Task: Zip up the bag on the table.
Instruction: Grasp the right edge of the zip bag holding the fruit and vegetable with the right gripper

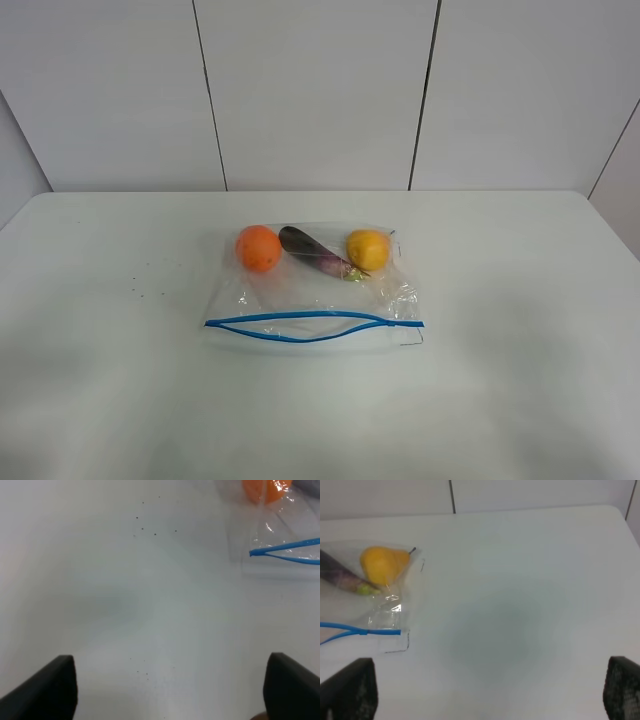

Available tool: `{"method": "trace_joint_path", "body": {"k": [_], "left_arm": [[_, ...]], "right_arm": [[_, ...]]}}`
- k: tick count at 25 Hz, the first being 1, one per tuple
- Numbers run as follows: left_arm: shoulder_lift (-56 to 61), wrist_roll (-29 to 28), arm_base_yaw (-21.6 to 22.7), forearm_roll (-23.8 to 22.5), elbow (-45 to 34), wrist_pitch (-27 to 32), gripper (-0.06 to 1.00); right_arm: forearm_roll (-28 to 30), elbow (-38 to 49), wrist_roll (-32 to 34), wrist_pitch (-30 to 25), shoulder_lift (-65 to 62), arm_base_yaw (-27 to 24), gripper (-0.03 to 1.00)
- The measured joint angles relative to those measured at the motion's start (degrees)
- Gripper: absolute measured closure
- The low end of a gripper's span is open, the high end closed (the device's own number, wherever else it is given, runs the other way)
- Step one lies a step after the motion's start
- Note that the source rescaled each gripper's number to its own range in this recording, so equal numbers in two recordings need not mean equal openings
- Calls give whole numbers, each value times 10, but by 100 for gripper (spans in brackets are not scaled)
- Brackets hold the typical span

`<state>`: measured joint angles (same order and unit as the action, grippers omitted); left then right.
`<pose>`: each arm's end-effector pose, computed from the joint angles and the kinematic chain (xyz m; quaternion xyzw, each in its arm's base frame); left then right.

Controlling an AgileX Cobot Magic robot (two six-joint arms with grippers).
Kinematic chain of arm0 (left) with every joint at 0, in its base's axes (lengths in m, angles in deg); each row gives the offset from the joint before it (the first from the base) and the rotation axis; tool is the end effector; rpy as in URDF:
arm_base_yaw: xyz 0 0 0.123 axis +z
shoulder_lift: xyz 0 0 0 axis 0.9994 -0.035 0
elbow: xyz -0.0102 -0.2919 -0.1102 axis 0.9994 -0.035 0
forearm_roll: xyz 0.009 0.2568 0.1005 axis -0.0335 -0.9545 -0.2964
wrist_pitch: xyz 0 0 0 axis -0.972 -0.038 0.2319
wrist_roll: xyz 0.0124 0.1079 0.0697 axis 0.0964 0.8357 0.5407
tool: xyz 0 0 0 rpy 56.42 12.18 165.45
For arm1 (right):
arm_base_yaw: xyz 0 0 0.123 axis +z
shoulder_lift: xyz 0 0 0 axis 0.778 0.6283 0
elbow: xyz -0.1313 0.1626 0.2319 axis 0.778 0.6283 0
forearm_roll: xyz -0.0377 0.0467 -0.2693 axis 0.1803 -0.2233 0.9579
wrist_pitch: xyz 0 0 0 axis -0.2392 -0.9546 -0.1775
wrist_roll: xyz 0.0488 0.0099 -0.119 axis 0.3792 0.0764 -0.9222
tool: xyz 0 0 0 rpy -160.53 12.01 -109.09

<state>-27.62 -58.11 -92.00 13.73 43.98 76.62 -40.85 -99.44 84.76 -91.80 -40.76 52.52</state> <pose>0.0233 -0.0010 0.2709 0.0398 0.8517 -0.0093 0.5225 0.0258 0.0057 0.2770 -0.0109 0.8412 0.0299 0.5398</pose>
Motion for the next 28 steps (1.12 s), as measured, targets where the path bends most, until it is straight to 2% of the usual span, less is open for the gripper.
{"method": "trace_joint_path", "body": {"k": [8, 11, 20, 23, 28], "left_arm": [[0, 0, 0, 0, 0, 0, -6], [0, 0, 0, 0, 0, 0, -6], [0, 0, 0, 0, 0, 0, -6], [0, 0, 0, 0, 0, 0, -6], [0, 0, 0, 0, 0, 0, -6]], "right_arm": [[0, 0, 0, 0, 4, 0, -3], [-7, -19, 3, 0, 47, 0, -3], [-80, -129, 0, 6, 397, 0, -3], [-104, -162, -22, 11, 520, 0, -3], [-165, -203, -78, 65, 700, 0, -3]]}}
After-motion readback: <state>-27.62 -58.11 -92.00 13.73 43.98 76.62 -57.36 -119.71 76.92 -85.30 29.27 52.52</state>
